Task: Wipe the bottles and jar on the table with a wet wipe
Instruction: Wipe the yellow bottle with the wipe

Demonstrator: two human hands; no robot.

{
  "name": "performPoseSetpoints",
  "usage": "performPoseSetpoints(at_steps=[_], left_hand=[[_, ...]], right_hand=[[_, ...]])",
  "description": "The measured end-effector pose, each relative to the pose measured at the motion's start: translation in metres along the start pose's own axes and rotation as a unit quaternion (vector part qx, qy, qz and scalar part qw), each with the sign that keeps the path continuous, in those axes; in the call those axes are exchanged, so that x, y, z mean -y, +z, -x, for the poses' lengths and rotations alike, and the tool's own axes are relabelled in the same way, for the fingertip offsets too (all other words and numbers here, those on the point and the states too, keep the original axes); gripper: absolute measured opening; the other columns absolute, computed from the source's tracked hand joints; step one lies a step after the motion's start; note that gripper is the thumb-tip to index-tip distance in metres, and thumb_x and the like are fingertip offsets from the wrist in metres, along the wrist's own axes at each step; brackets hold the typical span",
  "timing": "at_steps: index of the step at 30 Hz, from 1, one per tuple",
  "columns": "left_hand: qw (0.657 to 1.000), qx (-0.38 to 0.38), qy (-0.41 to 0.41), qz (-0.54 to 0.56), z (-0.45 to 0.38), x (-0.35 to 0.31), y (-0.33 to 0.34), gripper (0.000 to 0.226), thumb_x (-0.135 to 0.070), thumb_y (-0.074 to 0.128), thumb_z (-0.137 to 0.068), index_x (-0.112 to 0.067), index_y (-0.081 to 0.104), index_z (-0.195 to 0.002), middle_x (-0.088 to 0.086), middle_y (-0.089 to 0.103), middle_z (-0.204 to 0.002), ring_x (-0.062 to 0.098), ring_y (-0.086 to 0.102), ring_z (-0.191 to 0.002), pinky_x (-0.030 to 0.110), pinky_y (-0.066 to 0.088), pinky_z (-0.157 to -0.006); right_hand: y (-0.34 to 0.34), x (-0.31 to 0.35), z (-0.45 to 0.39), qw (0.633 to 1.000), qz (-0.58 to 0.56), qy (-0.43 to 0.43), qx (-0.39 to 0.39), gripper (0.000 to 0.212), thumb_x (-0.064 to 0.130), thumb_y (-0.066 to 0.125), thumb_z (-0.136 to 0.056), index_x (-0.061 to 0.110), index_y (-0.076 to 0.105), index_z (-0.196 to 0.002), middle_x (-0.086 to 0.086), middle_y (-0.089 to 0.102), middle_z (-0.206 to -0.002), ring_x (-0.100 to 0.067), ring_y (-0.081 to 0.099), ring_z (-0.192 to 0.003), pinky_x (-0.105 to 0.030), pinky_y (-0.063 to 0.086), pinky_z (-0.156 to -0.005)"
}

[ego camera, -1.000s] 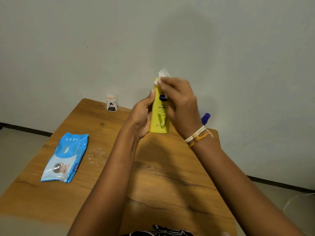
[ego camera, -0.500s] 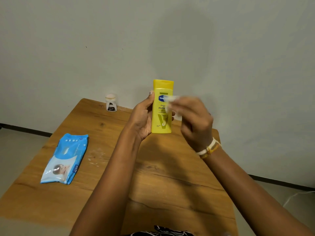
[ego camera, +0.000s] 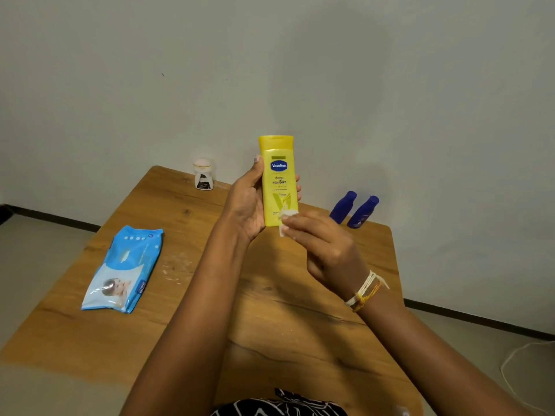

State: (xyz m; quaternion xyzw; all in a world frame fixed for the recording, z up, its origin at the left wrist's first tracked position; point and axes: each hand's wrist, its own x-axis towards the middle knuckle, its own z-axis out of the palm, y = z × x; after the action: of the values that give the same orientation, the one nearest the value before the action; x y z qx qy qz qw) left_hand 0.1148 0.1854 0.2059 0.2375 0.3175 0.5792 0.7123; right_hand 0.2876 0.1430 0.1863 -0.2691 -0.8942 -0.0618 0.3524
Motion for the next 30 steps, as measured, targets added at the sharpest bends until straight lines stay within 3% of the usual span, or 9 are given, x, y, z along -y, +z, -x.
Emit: performPoseSetpoints(at_steps=[5, 10, 14, 18, 21, 24, 26, 28, 30], left_hand=[[0.998, 0.017, 0.002, 0.055, 0.0, 0.006, 0.006, 0.046, -0.04, 0.04, -0.1, -0.006, 0.058, -0.124, 0.014, 0.067, -0.105, 0.027, 0.066, -0.093, 0.046, 0.048, -0.092], [0.994, 0.023, 0.011, 0.11, -0.001, 0.008, 0.01, 0.036, -0.03, 0.04, -0.101, -0.008, 0.068, -0.105, 0.01, 0.072, -0.093, 0.023, 0.07, -0.087, 0.036, 0.058, -0.076], [0.997, 0.006, 0.007, 0.072, 0.001, 0.002, 0.0, 0.045, -0.042, 0.042, -0.099, -0.003, 0.061, -0.107, 0.015, 0.069, -0.089, 0.025, 0.068, -0.082, 0.036, 0.058, -0.077], [0.999, 0.011, 0.002, 0.032, 0.0, 0.004, -0.005, 0.054, -0.049, 0.039, -0.097, -0.003, 0.059, -0.116, 0.019, 0.068, -0.099, 0.029, 0.068, -0.086, 0.041, 0.058, -0.077], [1.0, 0.012, 0.001, 0.029, 0.0, 0.008, -0.002, 0.051, -0.049, 0.04, -0.097, -0.006, 0.064, -0.11, 0.018, 0.071, -0.098, 0.028, 0.07, -0.085, 0.04, 0.058, -0.074], [1.0, 0.004, 0.009, 0.018, -0.001, 0.012, 0.004, 0.045, -0.045, 0.044, -0.097, -0.008, 0.064, -0.113, 0.015, 0.07, -0.102, 0.026, 0.069, -0.088, 0.04, 0.056, -0.076], [1.0, 0.002, 0.018, 0.025, -0.003, 0.015, 0.008, 0.042, -0.041, 0.044, -0.099, -0.008, 0.063, -0.114, 0.013, 0.07, -0.101, 0.024, 0.069, -0.091, 0.039, 0.054, -0.078], [0.999, 0.003, 0.02, 0.035, -0.004, 0.016, 0.01, 0.041, -0.039, 0.043, -0.1, -0.007, 0.062, -0.116, 0.012, 0.07, -0.1, 0.024, 0.069, -0.092, 0.039, 0.055, -0.079], [0.999, -0.005, 0.014, 0.029, -0.005, 0.015, 0.01, 0.044, -0.041, 0.041, -0.1, -0.006, 0.061, -0.116, 0.014, 0.07, -0.098, 0.025, 0.069, -0.09, 0.042, 0.057, -0.08]], right_hand=[[-0.014, -0.009, -0.06, 0.987, -0.04, 0.075, -0.134, 0.04, 0.024, 0.043, -0.101, -0.006, 0.068, -0.109, -0.02, 0.066, -0.111, -0.028, 0.062, -0.105, -0.034, 0.053, -0.09], [-0.004, -0.014, -0.082, 0.997, 0.012, 0.074, 0.001, 0.037, 0.004, 0.064, -0.085, -0.002, 0.061, -0.121, -0.018, 0.058, -0.129, -0.032, 0.051, -0.126, -0.038, 0.044, -0.106], [0.006, -0.003, -0.042, 0.999, -0.01, 0.016, 0.05, 0.032, 0.006, 0.046, -0.096, 0.001, 0.06, -0.125, -0.015, 0.056, -0.134, -0.027, 0.047, -0.131, -0.043, 0.045, -0.105], [0.003, -0.001, -0.009, 0.997, -0.002, -0.043, 0.067, 0.04, 0.016, 0.033, -0.101, 0.002, 0.068, -0.113, -0.013, 0.065, -0.122, -0.026, 0.056, -0.122, -0.041, 0.053, -0.095], [-0.012, -0.006, -0.015, 0.997, -0.07, 0.012, -0.035, 0.044, 0.022, 0.037, -0.101, -0.005, 0.072, -0.098, -0.018, 0.069, -0.108, -0.029, 0.064, -0.108, -0.042, 0.056, -0.085], [-0.026, -0.01, -0.049, 0.984, -0.062, 0.094, -0.138, 0.052, 0.028, 0.031, -0.102, -0.008, 0.069, -0.102, -0.021, 0.067, -0.109, -0.03, 0.062, -0.108, -0.038, 0.053, -0.092], [-0.03, -0.012, -0.071, 0.99, -0.027, 0.103, -0.09, 0.046, 0.027, 0.035, -0.102, -0.005, 0.067, -0.11, -0.02, 0.064, -0.117, -0.03, 0.058, -0.116, -0.037, 0.048, -0.1], [-0.026, -0.012, -0.077, 0.995, 0.013, 0.104, 0.008, 0.029, 0.014, 0.054, -0.094, -0.003, 0.065, -0.115, -0.019, 0.061, -0.125, -0.033, 0.051, -0.125, -0.042, 0.046, -0.103], [-0.019, -0.008, -0.067, 0.993, 0.031, 0.092, 0.061, 0.03, 0.001, 0.065, -0.085, -0.003, 0.065, -0.115, -0.018, 0.06, -0.127, -0.034, 0.048, -0.128, -0.045, 0.046, -0.102]])
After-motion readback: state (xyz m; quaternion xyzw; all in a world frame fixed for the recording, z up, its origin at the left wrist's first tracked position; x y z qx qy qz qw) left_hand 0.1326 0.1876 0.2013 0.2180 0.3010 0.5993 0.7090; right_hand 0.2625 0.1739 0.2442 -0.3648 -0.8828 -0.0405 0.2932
